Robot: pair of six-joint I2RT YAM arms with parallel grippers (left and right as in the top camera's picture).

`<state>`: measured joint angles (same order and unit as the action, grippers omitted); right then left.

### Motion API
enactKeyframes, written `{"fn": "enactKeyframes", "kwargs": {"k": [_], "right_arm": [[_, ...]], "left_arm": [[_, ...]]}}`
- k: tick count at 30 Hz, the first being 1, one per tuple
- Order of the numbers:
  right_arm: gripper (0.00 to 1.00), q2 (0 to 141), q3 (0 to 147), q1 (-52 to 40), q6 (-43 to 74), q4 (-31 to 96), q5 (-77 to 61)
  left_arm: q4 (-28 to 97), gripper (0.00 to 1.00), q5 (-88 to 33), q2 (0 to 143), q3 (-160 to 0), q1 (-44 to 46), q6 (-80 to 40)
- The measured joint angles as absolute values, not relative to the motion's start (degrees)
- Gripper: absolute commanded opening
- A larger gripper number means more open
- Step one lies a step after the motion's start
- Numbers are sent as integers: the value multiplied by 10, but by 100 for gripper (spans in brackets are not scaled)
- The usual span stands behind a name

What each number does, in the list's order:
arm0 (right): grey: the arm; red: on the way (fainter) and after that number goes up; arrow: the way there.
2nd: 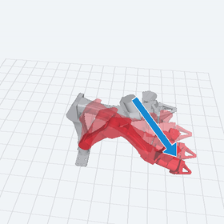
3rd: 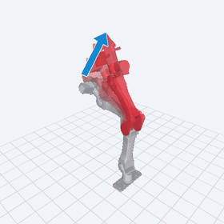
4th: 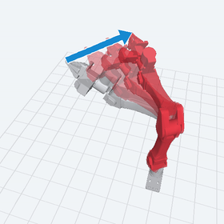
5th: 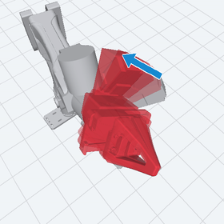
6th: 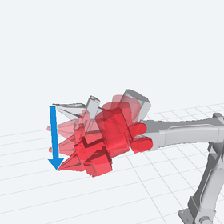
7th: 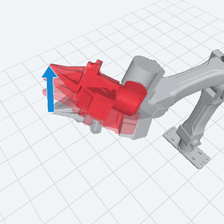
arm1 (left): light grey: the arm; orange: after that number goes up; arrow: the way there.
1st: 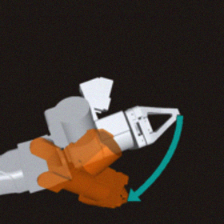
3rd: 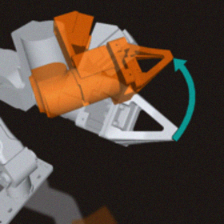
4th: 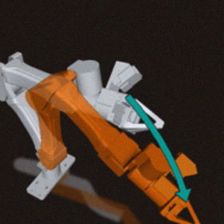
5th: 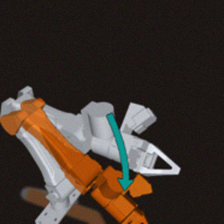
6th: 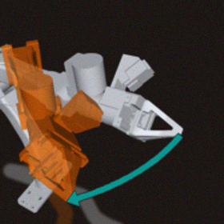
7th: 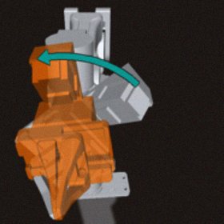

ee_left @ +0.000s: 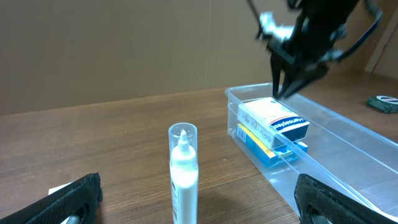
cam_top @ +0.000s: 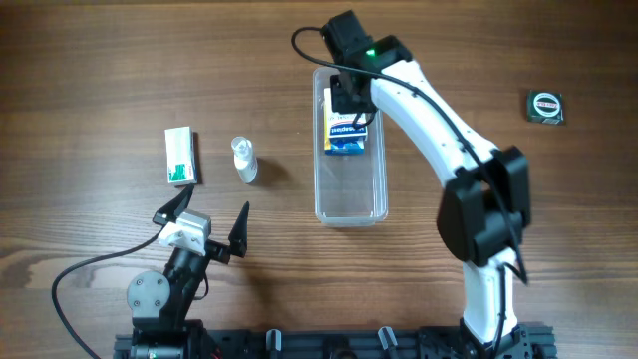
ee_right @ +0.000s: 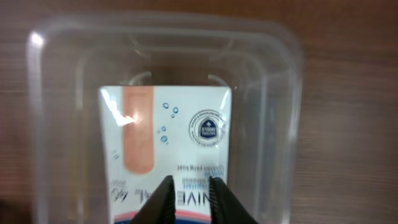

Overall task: Pack container
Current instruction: 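Release the white box on top of the pack and raise the gripper, then move the right gripper to the green Zam-Buk tin and grasp it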

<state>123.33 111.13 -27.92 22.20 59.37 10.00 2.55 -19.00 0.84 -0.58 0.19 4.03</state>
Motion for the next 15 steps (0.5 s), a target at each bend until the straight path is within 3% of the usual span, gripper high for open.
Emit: {"fn": "enactKeyframes", "kwargs": {"k": [2, 4, 9, 15], "right_arm": [[71, 1192, 1111, -278, 216, 595, 115], [100, 1143, 1112, -272, 212, 602, 141], [100, 1040, 1120, -193, 187, 631, 223], [100, 1040, 1117, 17, 70, 599, 207]], "left_arm": [[25, 100, -190, 8, -6, 2, 40], [25, 100, -190, 8, -6, 2, 40], [25, 100, -190, 8, -6, 2, 40], [25, 100, -190, 8, -6, 2, 40]]}}
